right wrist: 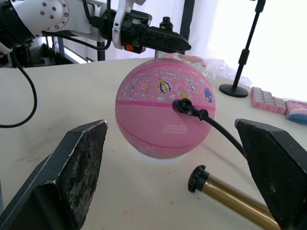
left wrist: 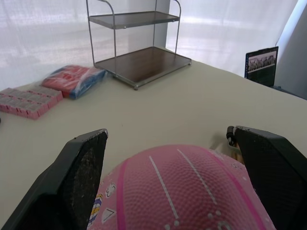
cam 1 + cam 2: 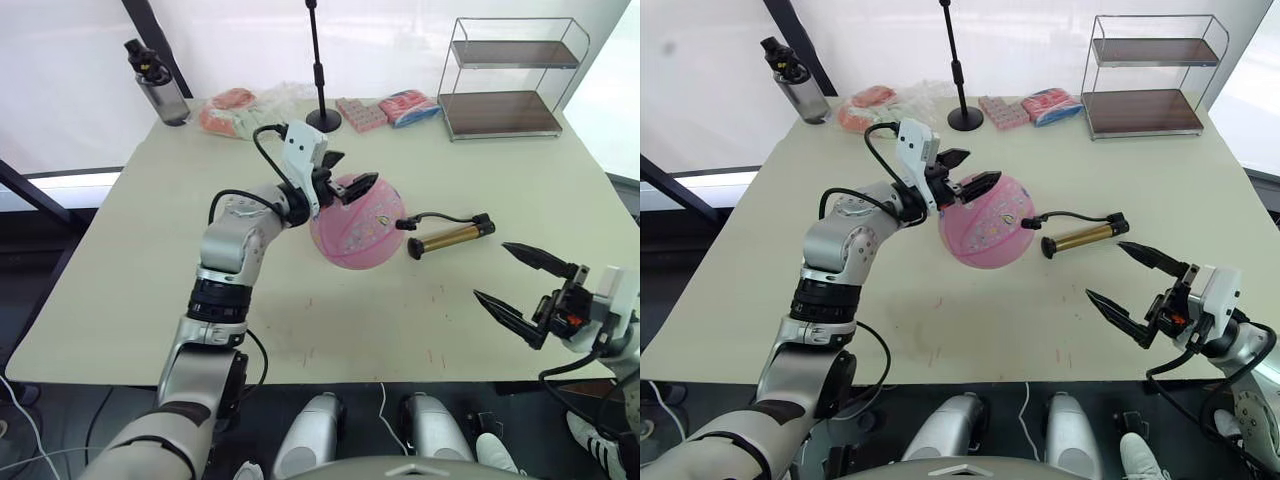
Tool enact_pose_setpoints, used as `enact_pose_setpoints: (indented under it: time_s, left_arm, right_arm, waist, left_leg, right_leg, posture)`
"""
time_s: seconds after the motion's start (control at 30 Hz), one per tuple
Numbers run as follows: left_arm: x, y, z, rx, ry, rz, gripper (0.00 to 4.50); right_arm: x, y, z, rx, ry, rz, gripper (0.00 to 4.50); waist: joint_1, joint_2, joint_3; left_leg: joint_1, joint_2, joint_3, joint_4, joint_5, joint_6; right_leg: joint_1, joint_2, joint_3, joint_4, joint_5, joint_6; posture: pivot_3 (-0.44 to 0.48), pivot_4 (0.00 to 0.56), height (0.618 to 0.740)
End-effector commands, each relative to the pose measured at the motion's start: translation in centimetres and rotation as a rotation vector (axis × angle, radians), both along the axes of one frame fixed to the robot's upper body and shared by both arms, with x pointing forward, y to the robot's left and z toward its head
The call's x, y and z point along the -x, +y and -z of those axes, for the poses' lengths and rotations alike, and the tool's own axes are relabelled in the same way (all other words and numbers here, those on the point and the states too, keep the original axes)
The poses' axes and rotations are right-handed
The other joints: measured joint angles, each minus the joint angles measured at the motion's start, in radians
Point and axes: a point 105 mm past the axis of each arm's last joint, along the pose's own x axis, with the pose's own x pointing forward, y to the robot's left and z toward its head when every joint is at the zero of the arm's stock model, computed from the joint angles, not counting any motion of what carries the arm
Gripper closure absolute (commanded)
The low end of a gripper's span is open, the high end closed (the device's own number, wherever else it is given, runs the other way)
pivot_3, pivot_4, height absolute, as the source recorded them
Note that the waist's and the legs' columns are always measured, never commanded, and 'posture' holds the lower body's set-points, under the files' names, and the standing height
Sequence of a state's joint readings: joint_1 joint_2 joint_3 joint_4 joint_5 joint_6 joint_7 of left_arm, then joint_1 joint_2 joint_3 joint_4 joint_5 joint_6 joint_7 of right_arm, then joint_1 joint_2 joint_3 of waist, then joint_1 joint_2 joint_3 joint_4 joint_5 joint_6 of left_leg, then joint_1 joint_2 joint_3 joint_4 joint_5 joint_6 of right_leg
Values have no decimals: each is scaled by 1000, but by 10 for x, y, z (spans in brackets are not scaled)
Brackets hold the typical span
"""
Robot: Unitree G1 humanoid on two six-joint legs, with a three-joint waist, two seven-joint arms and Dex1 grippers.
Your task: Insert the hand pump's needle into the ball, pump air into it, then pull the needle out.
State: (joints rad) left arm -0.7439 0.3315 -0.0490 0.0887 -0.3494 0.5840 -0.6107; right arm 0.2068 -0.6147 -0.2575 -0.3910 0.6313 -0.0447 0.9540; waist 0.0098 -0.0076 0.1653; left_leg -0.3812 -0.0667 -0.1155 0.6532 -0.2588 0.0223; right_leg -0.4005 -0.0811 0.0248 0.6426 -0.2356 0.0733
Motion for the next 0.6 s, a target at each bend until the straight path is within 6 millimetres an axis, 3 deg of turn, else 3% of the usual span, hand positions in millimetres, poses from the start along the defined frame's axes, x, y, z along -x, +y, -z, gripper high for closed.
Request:
enact_pose_setpoints:
  time_s: [0.03,0.27,0.6]
  left_arm:
    - [3,1,14,-57,19,11,0]
    - [2,-4,40,-95,84,30,0]
    - [-1,-10,67,-122,149,49,0]
  right_arm:
    - [-5,4,-4,24,-11,-2,38]
    - [-43,16,-8,103,-16,81,38]
    - [-93,60,-10,475,-191,-2,38]
  waist:
    - [-2,0,0]
    - [-3,0,-1]
    - [5,-1,-2]
  left_leg:
    - [0,0,0,0,0,0]
    - [1,0,1,0,0,-1]
    - [1,-1,0,1,1,-1]
  right_leg:
    - [0,0,0,0,0,0]
    - [0,0,1,1,0,0]
    - [1,-1,0,1,0,0]
  posture:
    - [0,150,740]
    - [0,150,740]
    - [0,150,740]
